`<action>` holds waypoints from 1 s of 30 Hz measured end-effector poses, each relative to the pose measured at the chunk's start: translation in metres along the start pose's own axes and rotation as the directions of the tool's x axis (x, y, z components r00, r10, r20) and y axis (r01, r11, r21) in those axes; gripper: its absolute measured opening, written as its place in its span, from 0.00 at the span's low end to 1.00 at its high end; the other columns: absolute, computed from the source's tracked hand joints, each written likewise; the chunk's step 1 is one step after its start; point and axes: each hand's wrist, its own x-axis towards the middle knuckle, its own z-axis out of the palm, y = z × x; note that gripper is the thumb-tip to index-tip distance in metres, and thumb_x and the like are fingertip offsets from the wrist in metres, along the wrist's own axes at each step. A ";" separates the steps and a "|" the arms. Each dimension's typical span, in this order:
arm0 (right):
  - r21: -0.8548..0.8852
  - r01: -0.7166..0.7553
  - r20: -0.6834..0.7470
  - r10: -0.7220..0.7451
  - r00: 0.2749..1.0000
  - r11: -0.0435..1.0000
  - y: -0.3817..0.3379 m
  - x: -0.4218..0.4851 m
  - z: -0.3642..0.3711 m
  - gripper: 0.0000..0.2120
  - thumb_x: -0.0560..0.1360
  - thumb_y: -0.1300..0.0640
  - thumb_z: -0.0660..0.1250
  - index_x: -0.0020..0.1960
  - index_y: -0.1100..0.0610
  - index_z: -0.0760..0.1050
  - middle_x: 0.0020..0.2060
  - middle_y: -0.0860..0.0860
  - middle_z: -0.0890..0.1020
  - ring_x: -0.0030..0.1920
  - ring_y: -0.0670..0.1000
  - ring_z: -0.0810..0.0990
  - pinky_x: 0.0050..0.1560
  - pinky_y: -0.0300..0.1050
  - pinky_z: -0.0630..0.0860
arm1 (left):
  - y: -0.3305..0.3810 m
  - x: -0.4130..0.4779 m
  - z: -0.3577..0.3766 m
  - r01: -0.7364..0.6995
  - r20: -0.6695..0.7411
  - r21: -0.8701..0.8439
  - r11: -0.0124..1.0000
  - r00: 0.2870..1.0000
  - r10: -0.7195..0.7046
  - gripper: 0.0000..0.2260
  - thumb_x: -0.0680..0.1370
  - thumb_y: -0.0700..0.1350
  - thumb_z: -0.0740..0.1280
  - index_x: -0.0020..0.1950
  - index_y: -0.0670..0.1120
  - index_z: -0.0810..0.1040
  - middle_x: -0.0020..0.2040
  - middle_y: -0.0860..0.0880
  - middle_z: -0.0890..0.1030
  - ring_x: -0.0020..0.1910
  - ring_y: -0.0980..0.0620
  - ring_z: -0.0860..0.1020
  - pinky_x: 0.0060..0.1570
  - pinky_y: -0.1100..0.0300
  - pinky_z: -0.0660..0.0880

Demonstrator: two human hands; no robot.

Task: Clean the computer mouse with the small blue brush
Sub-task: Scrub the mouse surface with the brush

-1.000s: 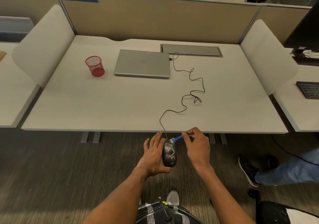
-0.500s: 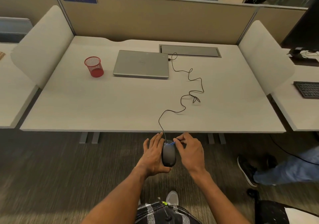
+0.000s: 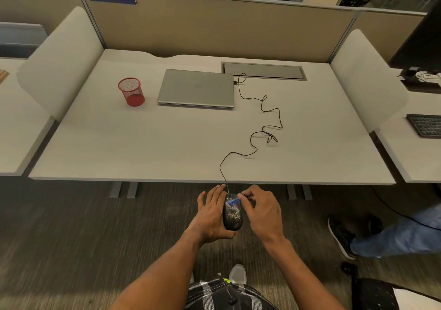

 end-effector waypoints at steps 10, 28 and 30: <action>-0.002 -0.020 0.019 0.020 1.000 1.000 0.006 -0.001 -0.006 0.05 0.79 0.49 0.70 0.49 0.50 0.79 0.41 0.44 0.82 0.45 0.44 0.80 0.46 0.39 0.77 | 0.004 0.002 -0.001 0.008 -0.010 0.036 0.999 1.000 -0.008 0.57 0.67 0.74 0.71 0.85 0.47 0.50 0.86 0.49 0.45 0.84 0.50 0.36 0.80 0.34 0.35; 0.056 -0.147 -0.049 0.150 0.987 0.987 0.005 0.004 -0.012 0.05 0.78 0.51 0.73 0.50 0.51 0.79 0.41 0.44 0.83 0.44 0.44 0.82 0.44 0.43 0.83 | 0.005 0.000 -0.004 0.047 0.025 0.077 0.996 0.998 -0.050 0.58 0.67 0.75 0.69 0.86 0.47 0.49 0.86 0.50 0.37 0.83 0.51 0.30 0.78 0.34 0.30; 0.099 -0.158 -0.004 0.159 0.987 0.982 0.003 0.003 -0.012 0.04 0.78 0.52 0.73 0.49 0.51 0.80 0.41 0.44 0.84 0.43 0.42 0.82 0.44 0.42 0.83 | 0.004 -0.002 -0.004 0.051 0.023 0.076 0.996 0.998 -0.053 0.58 0.68 0.75 0.69 0.86 0.47 0.48 0.86 0.50 0.38 0.83 0.51 0.30 0.78 0.35 0.30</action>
